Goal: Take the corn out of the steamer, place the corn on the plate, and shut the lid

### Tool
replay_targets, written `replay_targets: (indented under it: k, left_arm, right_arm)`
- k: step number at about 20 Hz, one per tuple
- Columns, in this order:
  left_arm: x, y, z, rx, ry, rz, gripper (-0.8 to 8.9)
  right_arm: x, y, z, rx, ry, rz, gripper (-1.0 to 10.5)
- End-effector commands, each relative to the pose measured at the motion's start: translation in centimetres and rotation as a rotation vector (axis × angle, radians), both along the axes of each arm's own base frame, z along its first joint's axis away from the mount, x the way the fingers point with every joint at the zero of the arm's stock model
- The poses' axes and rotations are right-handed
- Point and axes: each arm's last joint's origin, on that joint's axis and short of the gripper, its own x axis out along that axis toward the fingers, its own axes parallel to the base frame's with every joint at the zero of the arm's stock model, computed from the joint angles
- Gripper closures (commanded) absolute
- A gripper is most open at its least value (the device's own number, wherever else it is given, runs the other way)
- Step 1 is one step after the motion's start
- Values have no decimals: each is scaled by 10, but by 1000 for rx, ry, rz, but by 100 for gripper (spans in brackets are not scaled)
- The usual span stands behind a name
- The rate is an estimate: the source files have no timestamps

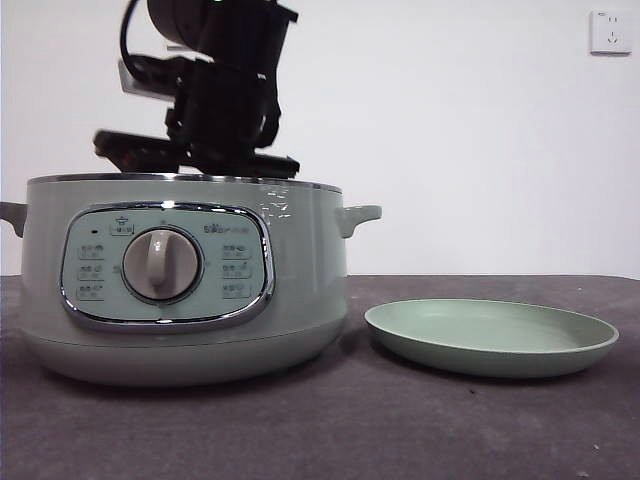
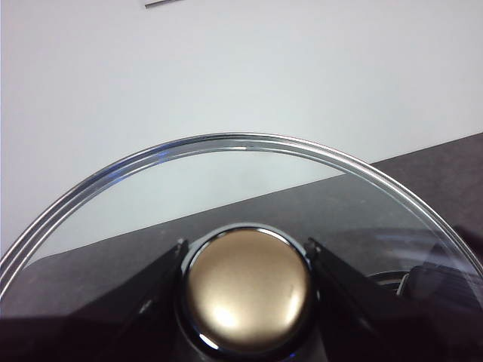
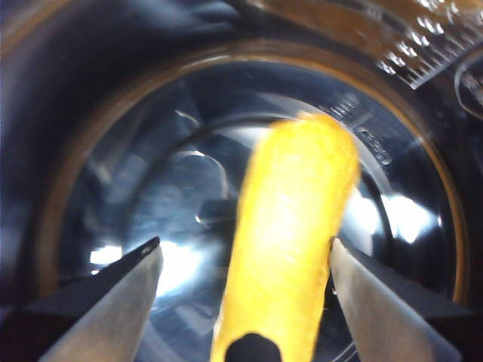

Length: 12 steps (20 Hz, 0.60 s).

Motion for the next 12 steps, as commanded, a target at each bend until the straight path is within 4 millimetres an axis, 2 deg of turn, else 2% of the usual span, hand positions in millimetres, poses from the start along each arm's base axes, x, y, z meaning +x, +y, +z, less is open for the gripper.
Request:
replay_targets:
  k: [1, 5, 6, 8, 12]
  left_arm:
    - [-6, 3, 10, -18, -66, 10, 822]
    - [-6, 3, 10, -16, -67, 23, 822]
    - [-6, 3, 10, -16, -68, 23, 822]
    - [-6, 3, 10, -16, -68, 23, 822]
    - [-6, 3, 10, -17, -70, 23, 822]
  right_arm:
    - [3, 3, -17, -35, 17, 14, 562]
    - [13, -3, -17, -21, 5, -3, 573]
    - [14, -3, -19, -24, 7, -7, 617]
    - [18, -6, -19, -26, 6, -12, 817]
    - [23, -12, -20, -13, 32, -16, 886]
